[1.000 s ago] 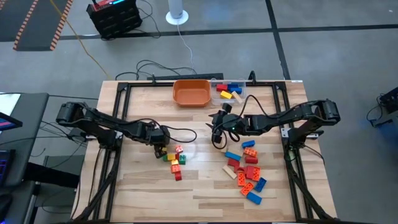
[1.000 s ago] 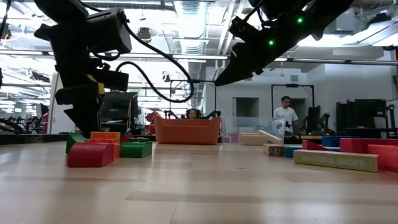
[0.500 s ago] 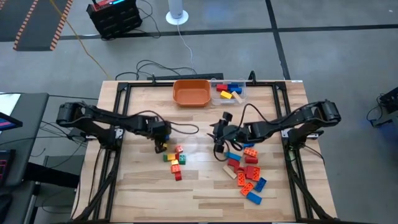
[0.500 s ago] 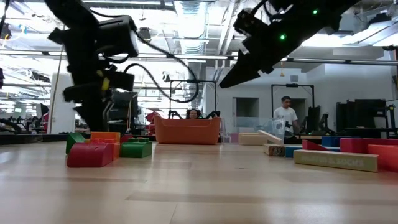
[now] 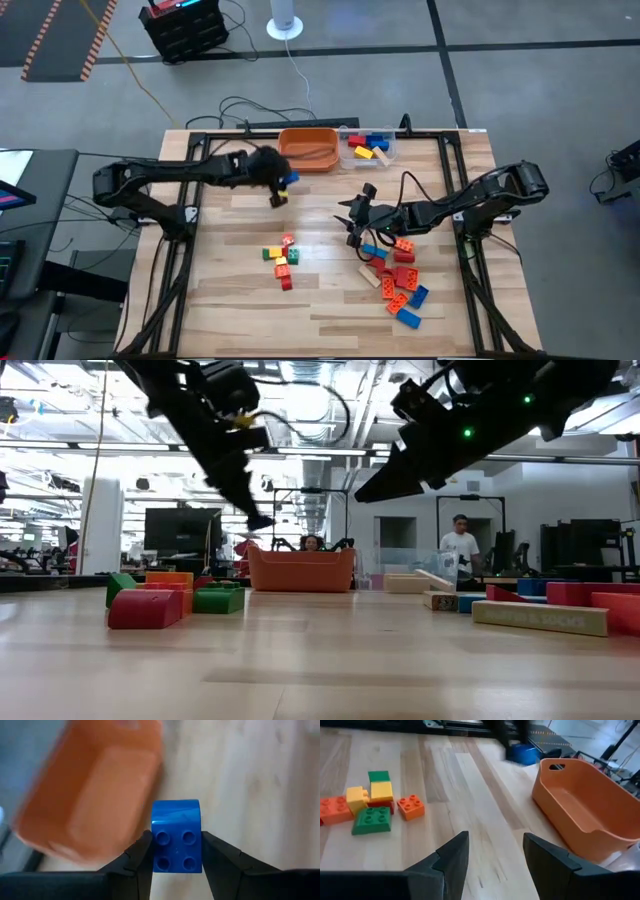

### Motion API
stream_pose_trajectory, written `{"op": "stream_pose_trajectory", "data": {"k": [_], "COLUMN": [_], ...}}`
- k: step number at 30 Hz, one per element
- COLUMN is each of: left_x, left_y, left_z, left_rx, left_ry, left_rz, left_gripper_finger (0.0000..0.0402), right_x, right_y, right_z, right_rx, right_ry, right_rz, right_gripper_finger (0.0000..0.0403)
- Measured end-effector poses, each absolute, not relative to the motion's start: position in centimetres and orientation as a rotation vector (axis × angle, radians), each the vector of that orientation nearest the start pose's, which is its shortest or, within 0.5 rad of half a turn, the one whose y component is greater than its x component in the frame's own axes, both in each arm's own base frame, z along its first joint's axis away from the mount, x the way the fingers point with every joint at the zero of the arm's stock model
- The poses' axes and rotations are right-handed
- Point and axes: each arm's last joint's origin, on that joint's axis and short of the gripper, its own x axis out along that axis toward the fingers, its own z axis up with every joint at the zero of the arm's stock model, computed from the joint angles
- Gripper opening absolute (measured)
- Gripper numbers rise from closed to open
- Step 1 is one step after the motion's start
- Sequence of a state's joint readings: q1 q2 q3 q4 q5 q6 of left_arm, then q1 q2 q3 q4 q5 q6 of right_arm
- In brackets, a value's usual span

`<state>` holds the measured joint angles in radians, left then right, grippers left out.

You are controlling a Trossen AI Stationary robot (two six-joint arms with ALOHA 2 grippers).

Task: Sort blocks by size
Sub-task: Put the blue small game piece into the orange bin, then put the right green small game piece into the orange bin

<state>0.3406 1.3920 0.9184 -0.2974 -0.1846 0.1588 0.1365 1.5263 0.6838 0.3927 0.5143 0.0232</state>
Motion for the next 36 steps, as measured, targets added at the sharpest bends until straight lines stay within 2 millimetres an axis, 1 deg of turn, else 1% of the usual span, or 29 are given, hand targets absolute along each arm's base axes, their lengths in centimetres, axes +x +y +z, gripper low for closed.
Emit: {"op": "stream_pose_trajectory", "data": {"k": [2,4,6,9,13,16,18,20,23,25,29,31,33,35,36], "left_x": [27.3,27.8,28.3,29.5,31.5,32.5,32.9,33.0,33.2,33.1,32.9,32.8,32.6,32.5,32.6], "left_y": [11.6,13.4,15.2,17.9,21.3,23.4,24.3,24.8,25.1,24.9,23.4,22.4,20.8,18.7,17.2], "left_z": [24.4,24.5,24.2,23.5,23.1,22.0,20.9,20.2,20.3,21.1,23.9,25.5,26.7,27.7,27.9], "left_rx": [0.098,0.070,0.034,0.022,0.013,-0.029,-0.060,-0.079,-0.084,-0.075,-0.024,-0.002,0.008,0.021,0.034], "left_ry": [0.743,0.702,0.702,0.734,0.810,0.936,1.024,1.098,1.132,1.126,1.077,1.051,1.056,1.069,1.073], "left_rz": [0.454,0.447,0.435,0.454,0.474,0.466,0.453,0.434,0.420,0.417,0.401,0.393,0.357,0.303,0.265], "left_gripper_finger": [0.0139,0.0139,0.0139,0.0139,0.0139,0.0139,0.0142,0.0151,0.0176,0.0193,0.0218,0.0224,0.0226,0.0226,0.0226], "right_x": [29.9,29.9,29.9,29.9,29.8,29.7,29.7,29.6,29.6,29.6,29.6,29.6,29.6,29.6,29.6], "right_y": [2.4,2.2,2.0,1.8,1.8,1.8,1.8,1.8,1.8,1.8,1.8,1.8,1.8,1.8,1.8], "right_z": [18.4,18.4,18.3,18.2,18.0,17.9,17.8,17.7,17.7,17.7,17.7,17.7,17.7,17.7,17.7], "right_rx": [-0.138,-0.144,-0.150,-0.156,-0.162,-0.161,-0.161,-0.164,-0.164,-0.163,-0.163,-0.163,-0.163,-0.162,-0.162], "right_ry": [0.425,0.427,0.437,0.457,0.480,0.489,0.496,0.509,0.508,0.507,0.506,0.506,0.506,0.507,0.507], "right_rz": [-0.381,-0.386,-0.392,-0.396,-0.395,-0.395,-0.396,-0.395,-0.395,-0.395,-0.395,-0.395,-0.395,-0.396,-0.396], "right_gripper_finger": [0.0217,0.0217,0.0217,0.0217,0.0217,0.0217,0.0217,0.0217,0.0217,0.0217,0.0217,0.0217,0.0217,0.0217,0.0217]}}
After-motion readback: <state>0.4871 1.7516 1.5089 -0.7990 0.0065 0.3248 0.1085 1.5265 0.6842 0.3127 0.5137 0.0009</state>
